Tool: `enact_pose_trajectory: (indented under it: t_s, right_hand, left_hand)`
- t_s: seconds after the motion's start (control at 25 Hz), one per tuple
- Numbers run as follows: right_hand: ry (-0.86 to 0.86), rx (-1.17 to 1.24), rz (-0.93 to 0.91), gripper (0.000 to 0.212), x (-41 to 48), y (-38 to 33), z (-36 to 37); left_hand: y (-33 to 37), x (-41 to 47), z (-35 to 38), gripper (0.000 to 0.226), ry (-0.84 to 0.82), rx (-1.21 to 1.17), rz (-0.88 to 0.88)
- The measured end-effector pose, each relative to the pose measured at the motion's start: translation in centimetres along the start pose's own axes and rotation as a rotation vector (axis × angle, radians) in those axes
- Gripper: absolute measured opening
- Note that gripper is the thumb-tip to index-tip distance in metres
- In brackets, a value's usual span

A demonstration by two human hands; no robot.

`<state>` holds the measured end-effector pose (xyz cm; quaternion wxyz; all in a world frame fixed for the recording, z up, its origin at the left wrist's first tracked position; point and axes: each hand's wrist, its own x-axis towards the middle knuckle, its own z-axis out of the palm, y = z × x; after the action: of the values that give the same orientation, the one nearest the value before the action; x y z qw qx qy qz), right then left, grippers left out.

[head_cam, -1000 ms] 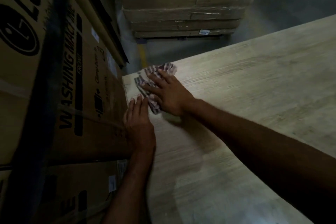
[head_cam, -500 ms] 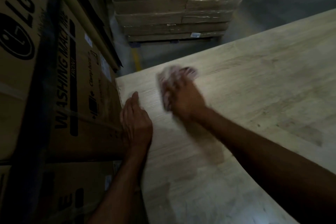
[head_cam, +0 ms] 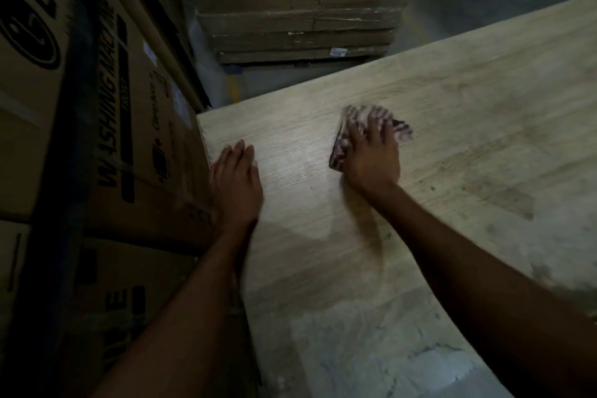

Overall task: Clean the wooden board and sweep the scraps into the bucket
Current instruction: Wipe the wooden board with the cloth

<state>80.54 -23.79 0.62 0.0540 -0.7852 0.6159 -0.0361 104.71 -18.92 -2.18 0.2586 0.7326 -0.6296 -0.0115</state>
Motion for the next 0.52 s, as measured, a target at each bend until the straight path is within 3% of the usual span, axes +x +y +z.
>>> enact_pose_trajectory:
  t_s: [0.04,0.12,0.16,0.24,0.28,0.4,0.44,0.52]
  right_hand:
    - [-0.040,-0.007,-0.016,0.067,-1.3,-0.7,-0.1]
    - [-0.043,-0.075,-0.342,0.064,-3.9,-1.9,1.8]
    - [-0.041,-0.092,-0.375,0.066,-3.6,-1.3,1.6]
    - [-0.029,-0.017,-0.037,0.071,-1.5,0.8,0.2]
    - [-0.032,-0.008,0.040,0.068,-1.8,0.7,-0.3]
    - [-0.062,-0.078,-0.388,0.067,-6.5,-1.0,2.0]
    - [-0.076,-0.062,-0.399,0.070,-7.0,-0.3,1.5]
    - [-0.059,0.093,-0.012,0.077,-7.0,1.7,-0.1]
  left_hand:
    - [0.0,0.1,-0.1,0.039,-0.008,0.007,0.007]
    - [0.2,0.0,-0.3,0.042,-0.053,0.013,0.007]
    - [0.3,-0.2,-0.5,0.044,-0.088,0.018,0.006]
    - [0.7,-0.8,-0.8,0.048,-0.173,0.055,0.030]
    - [0.7,-1.0,-0.9,0.051,-0.206,0.082,0.056]
    - [1.1,-0.8,-1.4,0.057,-0.273,0.140,0.117]
    - [1.8,-1.5,-1.4,0.056,-0.293,0.138,0.115]
    - [3.9,-4.4,-1.5,0.053,-0.301,0.069,0.070]
